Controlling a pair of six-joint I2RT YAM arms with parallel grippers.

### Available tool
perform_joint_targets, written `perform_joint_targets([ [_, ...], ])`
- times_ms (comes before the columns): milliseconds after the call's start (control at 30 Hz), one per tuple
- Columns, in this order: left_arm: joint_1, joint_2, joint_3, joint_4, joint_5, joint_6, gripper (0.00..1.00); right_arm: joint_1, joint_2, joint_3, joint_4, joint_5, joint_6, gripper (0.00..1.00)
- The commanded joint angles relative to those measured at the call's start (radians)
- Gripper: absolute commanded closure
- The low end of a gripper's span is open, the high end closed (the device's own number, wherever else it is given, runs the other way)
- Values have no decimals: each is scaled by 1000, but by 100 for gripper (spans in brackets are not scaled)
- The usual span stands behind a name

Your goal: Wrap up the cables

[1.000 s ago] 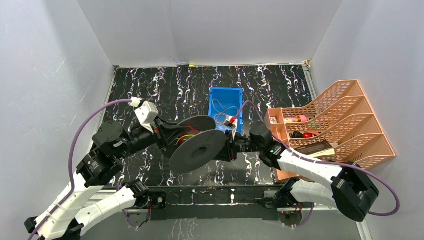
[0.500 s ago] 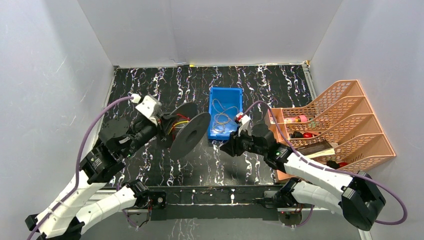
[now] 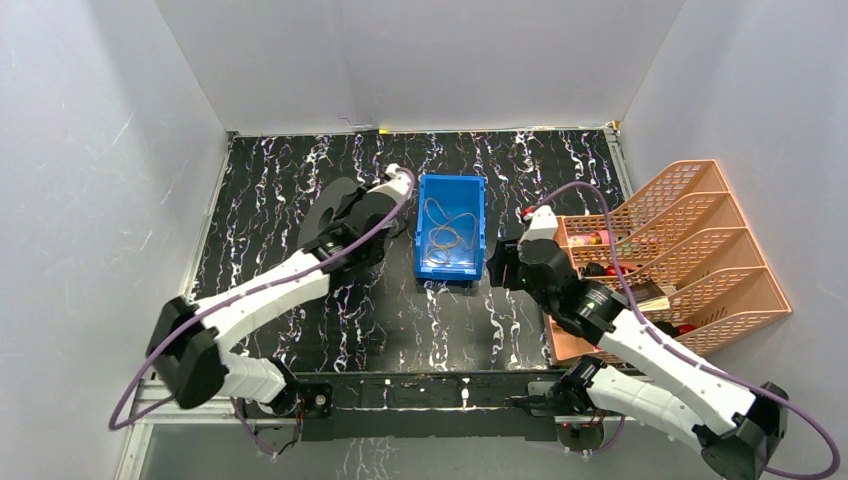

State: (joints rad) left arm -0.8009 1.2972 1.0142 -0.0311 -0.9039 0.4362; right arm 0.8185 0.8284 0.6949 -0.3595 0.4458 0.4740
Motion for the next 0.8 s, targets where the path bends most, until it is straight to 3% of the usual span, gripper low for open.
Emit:
perform_joint_targets([
  [0,2,123,-1,226,-169,195,100,-2,-91,56,-46,73,16,35],
  [533,23,441,-8,470,-255,316,100,-2,-133,34,-88,51,23,33],
  [767,29,532,22,399,-257,198,100,-2,-132,22,-87,28,23,32],
])
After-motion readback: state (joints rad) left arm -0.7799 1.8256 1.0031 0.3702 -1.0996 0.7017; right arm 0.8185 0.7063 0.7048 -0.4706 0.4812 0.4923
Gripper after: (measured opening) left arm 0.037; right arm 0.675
